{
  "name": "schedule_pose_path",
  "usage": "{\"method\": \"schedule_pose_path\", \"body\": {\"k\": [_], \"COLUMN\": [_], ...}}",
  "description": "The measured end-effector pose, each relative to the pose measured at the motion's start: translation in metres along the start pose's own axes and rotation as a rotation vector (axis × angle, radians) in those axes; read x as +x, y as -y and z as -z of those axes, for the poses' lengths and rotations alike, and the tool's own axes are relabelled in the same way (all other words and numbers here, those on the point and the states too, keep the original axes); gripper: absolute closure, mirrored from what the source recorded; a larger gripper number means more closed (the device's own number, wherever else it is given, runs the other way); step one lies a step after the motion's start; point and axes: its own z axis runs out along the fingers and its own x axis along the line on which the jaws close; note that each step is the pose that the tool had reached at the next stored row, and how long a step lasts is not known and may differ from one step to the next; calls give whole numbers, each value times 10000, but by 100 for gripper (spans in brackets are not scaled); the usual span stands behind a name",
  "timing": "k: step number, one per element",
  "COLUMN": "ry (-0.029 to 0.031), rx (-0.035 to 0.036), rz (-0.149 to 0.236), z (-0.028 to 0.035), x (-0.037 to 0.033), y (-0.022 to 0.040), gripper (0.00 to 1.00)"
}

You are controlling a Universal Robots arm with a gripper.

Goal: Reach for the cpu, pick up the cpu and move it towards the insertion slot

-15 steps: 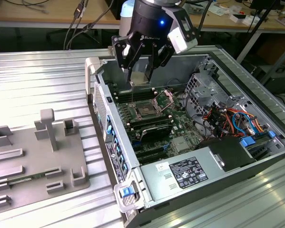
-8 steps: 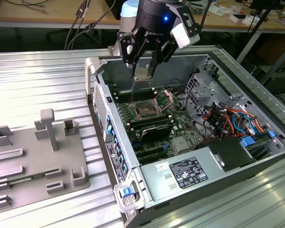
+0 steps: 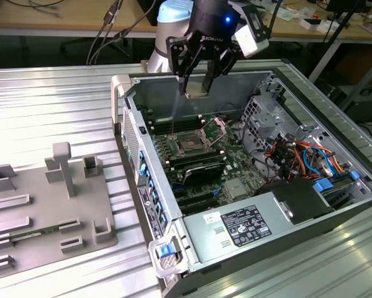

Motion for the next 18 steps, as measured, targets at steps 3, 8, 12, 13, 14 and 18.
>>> {"method": "schedule_pose_path", "body": {"k": [3,8,12,13,14,18], "ry": [1,1,1,1,1,1], "rx": [-1,0,-2,-1,0,-1], "rz": [8,8,10,9,10,10], "z": [-2,-3,-4,-3,-3,-4], "x": [-33,-82,-170,-198,-210,-243], "y": [-70,-176,-281,-315,-328,-383], "gripper": [45,45,45,45,45,45]}}
